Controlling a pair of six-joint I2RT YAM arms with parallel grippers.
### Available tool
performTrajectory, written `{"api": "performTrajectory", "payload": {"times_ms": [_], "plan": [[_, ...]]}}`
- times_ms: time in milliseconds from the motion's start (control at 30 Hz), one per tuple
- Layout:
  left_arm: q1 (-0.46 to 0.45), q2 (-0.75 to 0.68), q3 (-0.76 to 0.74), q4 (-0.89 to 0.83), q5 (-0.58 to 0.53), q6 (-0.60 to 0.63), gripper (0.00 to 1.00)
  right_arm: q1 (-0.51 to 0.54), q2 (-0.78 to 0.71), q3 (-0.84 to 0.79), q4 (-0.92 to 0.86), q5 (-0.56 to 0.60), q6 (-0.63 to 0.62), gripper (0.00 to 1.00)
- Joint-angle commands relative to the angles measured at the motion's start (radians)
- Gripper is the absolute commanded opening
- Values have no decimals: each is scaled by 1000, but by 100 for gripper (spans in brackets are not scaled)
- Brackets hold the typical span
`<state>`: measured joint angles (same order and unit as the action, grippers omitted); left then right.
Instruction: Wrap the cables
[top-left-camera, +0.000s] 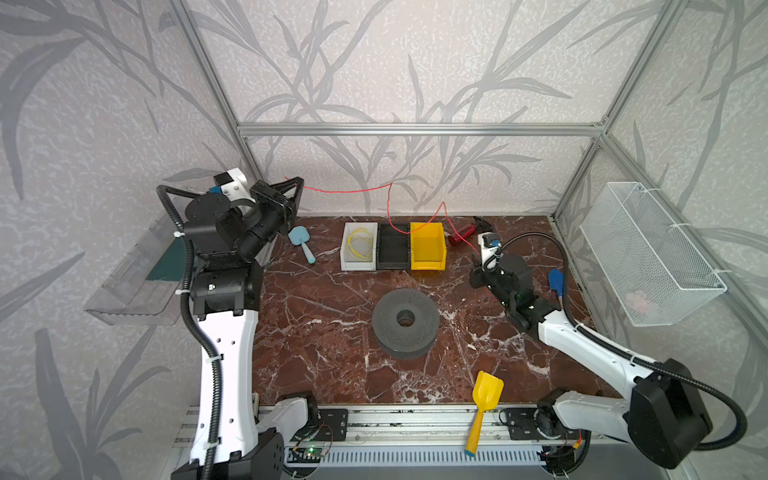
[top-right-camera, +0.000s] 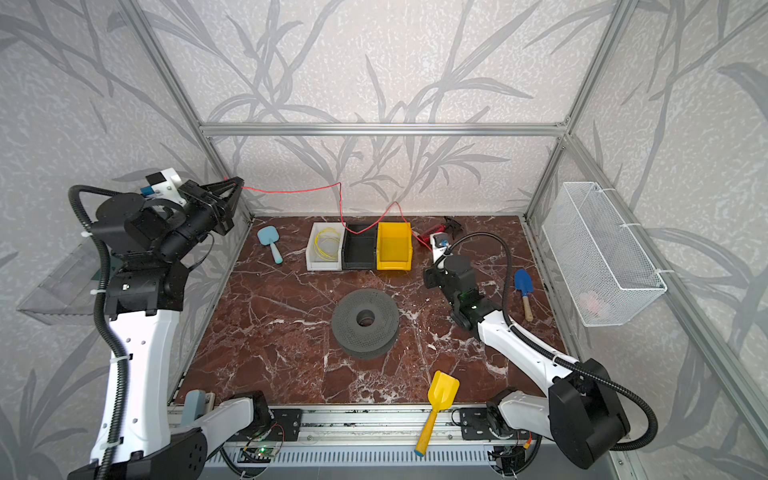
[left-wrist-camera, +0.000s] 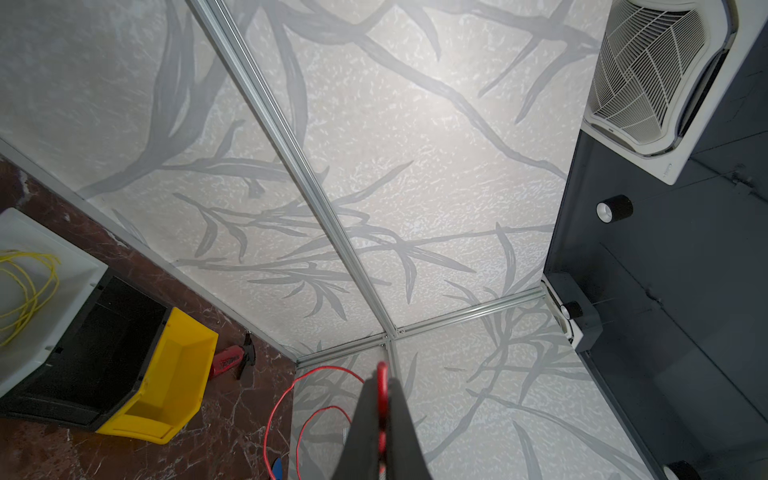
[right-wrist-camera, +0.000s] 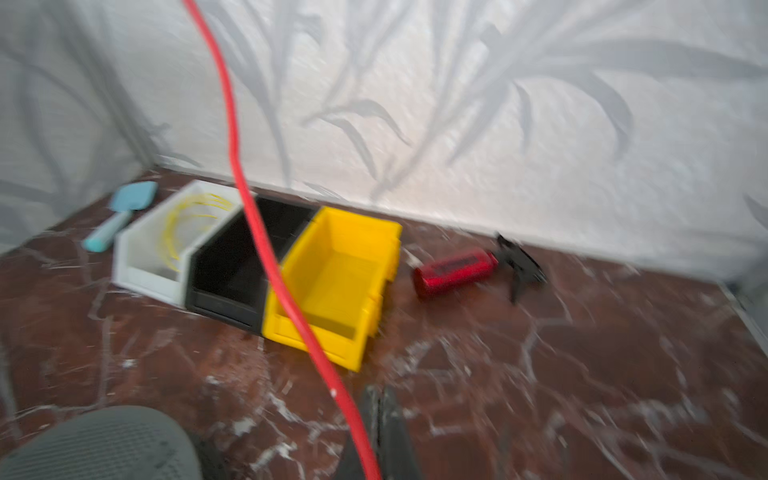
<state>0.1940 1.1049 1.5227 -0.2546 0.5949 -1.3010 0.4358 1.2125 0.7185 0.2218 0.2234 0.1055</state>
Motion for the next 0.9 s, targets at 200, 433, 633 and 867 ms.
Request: {"api": "performTrajectory", "payload": {"times_ms": [200, 433, 633, 867], "plan": [[79, 44, 129, -82, -76, 155, 0, -152, 40, 16, -440, 250, 143, 0], [-9, 169, 267, -210, 0, 279, 0, -118, 93, 93, -551, 35, 84, 6], [-190, 165, 205, -172, -21, 303, 0, -54, -30, 59, -542, -103, 10, 54], [-310, 168, 107, -46, -14, 233, 0, -48, -262, 76, -567, -207, 19, 63]]}}
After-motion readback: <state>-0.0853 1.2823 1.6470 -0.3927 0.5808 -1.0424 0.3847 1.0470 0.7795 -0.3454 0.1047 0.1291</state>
